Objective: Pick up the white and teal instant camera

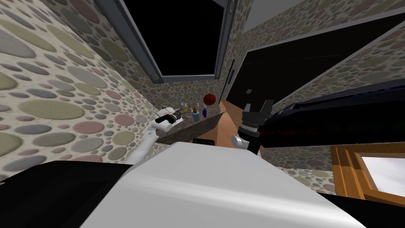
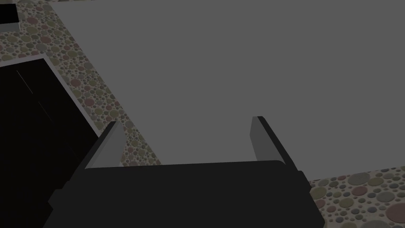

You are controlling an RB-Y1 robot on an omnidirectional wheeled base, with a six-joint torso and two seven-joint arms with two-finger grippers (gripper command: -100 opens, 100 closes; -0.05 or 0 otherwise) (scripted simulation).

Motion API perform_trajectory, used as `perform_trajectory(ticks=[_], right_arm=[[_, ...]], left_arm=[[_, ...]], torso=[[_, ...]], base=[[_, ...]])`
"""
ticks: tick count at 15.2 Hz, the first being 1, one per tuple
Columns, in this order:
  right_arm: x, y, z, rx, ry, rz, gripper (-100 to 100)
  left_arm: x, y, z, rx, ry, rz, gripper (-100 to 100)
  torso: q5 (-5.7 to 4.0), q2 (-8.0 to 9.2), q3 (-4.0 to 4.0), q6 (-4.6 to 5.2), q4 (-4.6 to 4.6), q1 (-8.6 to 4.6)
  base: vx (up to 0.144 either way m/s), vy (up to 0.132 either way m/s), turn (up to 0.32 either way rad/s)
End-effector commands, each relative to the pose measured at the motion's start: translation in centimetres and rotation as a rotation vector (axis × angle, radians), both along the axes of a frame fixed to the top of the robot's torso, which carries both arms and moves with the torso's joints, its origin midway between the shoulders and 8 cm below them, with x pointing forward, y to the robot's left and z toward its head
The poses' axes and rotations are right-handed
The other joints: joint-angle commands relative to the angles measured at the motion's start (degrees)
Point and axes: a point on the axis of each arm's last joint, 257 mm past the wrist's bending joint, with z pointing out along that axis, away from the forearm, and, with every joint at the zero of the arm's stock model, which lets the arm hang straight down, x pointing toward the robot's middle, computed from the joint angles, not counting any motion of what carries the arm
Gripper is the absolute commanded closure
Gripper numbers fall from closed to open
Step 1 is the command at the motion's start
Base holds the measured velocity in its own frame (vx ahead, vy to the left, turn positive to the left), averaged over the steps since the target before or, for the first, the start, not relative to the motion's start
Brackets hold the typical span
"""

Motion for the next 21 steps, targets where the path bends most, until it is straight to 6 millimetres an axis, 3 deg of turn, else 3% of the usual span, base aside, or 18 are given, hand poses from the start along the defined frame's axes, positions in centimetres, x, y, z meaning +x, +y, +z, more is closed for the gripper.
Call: perform_trajectory(ticks=[1,21], right_arm=[[0.0,0.0,0.0,0.0,0.0,0.0,0],[0.0,0.0,0.0,0.0,0.0,0.0,0]], left_arm=[[-0.3,0.5,-0.8,-0.001,0.048,0.01,-100],[-4.5,4.4,-5.8,0.016,0.406,0.098,-100]], torso=[[0.0,0.0,0.0,0.0,0.0,0.0],[0.0,-0.02,-0.01,0.01,0.0,-0.01]], base=[[-0.011,0.005,-0.139],[-0.009,0.006,-0.112]])
